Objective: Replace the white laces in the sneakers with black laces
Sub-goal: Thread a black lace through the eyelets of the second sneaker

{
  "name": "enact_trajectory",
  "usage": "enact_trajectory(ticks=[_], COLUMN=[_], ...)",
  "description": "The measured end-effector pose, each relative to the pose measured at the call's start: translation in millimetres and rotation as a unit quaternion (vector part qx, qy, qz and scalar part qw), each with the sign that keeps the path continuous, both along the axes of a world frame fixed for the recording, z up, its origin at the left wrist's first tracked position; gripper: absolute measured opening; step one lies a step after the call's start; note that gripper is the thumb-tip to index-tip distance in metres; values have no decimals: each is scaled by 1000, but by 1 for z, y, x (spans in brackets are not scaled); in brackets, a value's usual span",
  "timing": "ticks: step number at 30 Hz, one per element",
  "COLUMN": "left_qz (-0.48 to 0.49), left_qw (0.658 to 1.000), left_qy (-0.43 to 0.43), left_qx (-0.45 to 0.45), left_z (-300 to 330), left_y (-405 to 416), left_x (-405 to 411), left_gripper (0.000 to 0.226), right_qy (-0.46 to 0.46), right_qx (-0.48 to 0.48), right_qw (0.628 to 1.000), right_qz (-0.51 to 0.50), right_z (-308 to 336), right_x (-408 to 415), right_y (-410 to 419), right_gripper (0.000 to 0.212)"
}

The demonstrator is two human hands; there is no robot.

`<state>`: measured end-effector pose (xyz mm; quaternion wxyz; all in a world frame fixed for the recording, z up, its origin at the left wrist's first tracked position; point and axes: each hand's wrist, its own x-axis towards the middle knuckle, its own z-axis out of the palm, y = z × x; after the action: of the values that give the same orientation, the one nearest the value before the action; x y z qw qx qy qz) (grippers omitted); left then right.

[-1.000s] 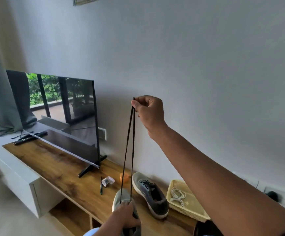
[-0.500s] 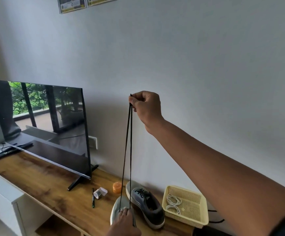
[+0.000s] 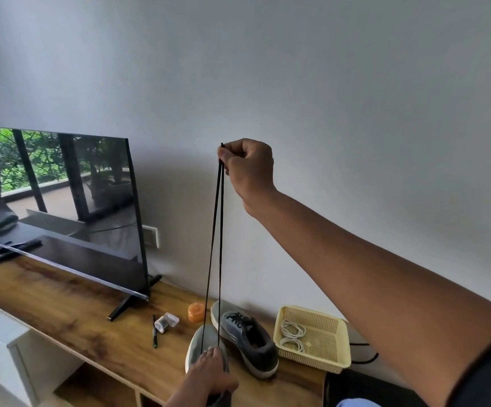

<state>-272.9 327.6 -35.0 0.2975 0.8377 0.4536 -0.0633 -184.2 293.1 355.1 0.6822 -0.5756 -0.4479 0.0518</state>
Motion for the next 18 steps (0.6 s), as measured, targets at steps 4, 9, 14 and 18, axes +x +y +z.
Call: enact_trajectory(ticks=[4,9,14,18], left_qz=[3,1,-4,0], left_qw=[1000,1000,999,999], left_qy=[16,30,40,35], left_qx=[-5,-4,-11,-8], left_z=[-1,-1,6,4], left_y=[1,3,1,-1], left_x=[3,6,3,0], left_gripper=[96,102,98,96], right_qy=[-1,-5,-16,-20], right_qx=[2,3,1,2], right_qw=[1000,1000,1000,999], right_qz=[-3,-13,-23,-31], right_z=[3,7,4,3], right_x=[0,-4,-4,-4], right_y=[-2,-4,-11,-18], right_gripper=[15,17,19,19])
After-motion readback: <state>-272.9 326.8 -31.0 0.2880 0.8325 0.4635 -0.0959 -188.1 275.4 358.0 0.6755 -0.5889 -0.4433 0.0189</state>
